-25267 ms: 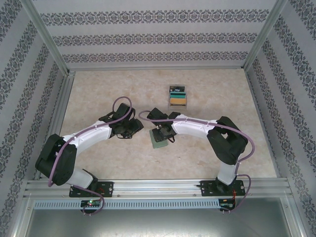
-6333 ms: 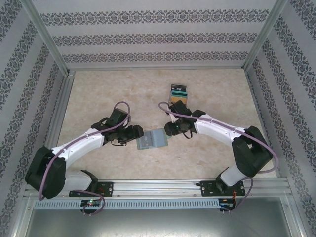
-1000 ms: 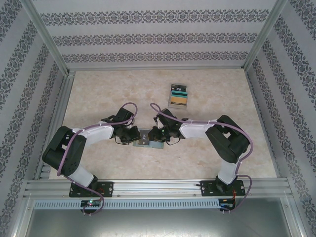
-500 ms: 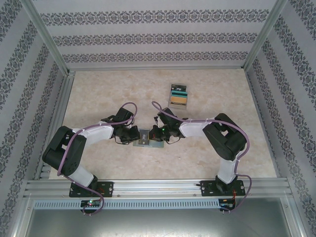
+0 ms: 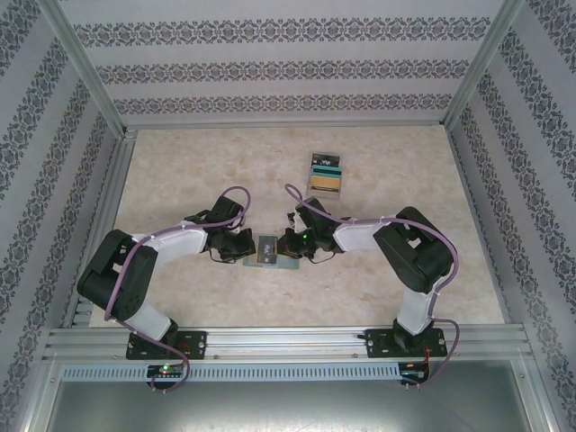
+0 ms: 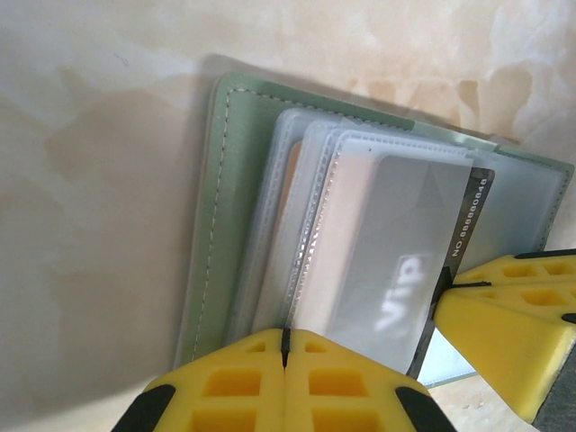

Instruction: Take the credit cards out of the card holder

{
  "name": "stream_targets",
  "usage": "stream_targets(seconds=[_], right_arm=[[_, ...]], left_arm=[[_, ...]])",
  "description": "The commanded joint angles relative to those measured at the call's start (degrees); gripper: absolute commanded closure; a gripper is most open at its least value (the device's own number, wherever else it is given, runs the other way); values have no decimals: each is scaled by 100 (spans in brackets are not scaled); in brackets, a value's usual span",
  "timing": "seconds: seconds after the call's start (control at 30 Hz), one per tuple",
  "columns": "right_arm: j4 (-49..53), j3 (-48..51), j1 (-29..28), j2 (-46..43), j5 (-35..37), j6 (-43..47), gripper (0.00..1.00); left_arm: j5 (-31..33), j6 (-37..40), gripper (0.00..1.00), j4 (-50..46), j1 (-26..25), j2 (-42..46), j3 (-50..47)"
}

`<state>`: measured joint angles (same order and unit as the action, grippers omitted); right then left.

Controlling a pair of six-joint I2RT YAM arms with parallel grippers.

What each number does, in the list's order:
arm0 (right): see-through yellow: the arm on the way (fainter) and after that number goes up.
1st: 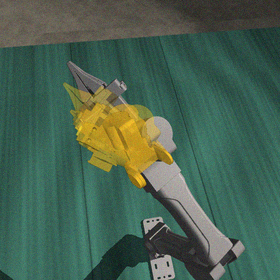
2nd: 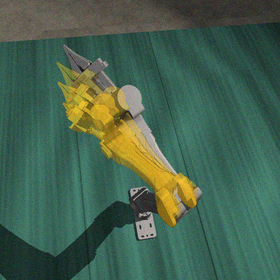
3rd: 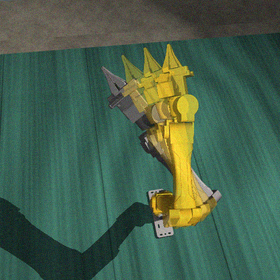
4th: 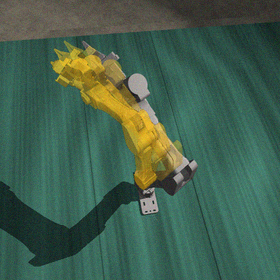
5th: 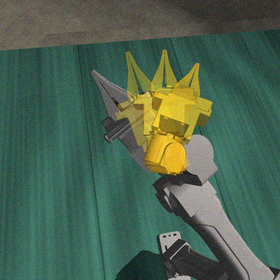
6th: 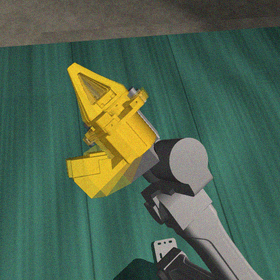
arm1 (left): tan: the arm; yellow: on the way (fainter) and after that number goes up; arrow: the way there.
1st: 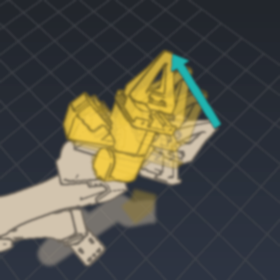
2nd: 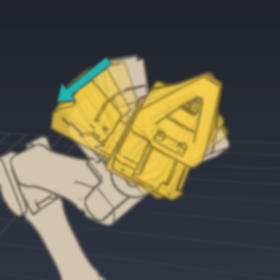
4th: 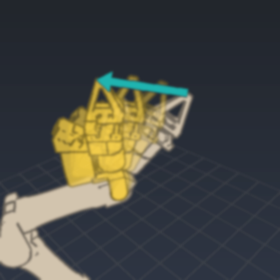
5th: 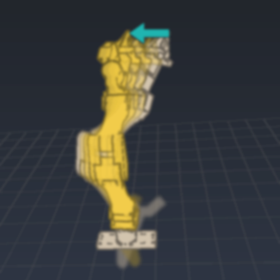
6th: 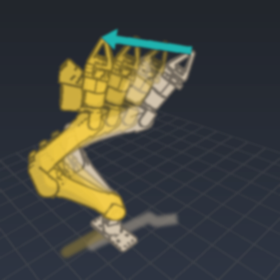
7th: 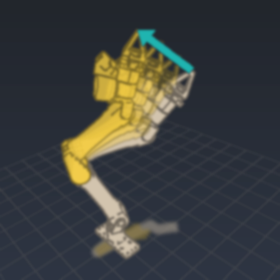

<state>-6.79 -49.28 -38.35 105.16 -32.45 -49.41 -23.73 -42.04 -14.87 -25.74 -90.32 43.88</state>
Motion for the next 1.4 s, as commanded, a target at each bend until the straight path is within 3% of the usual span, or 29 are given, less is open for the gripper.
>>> stream_targets(seconds=[0.0,0.1,0.23,0.37,0.47,0.97,1.37], right_arm=[[-6,116,39,-24,66,-32,100],[-260,85,22,92,-11,-161,85],[-751,76,11,287,-159,-448,84],[-973,91,4,427,-212,-570,89],[-982,195,59,355,-168,-562,100],[-330,1023,786,-748,-283,132,100],[1588,515,1150,-2048,-439,1379,100]], left_arm=[[379,-14,100,-414,55,-265,-83],[305,18,100,-412,60,-309,-54],[240,16,100,-385,56,-350,-63],[228,16,100,-393,52,-320,-78],[252,19,100,-411,57,-293,-94],[360,69,100,-516,57,-218,-82],[340,144,100,-711,60,65,191]])
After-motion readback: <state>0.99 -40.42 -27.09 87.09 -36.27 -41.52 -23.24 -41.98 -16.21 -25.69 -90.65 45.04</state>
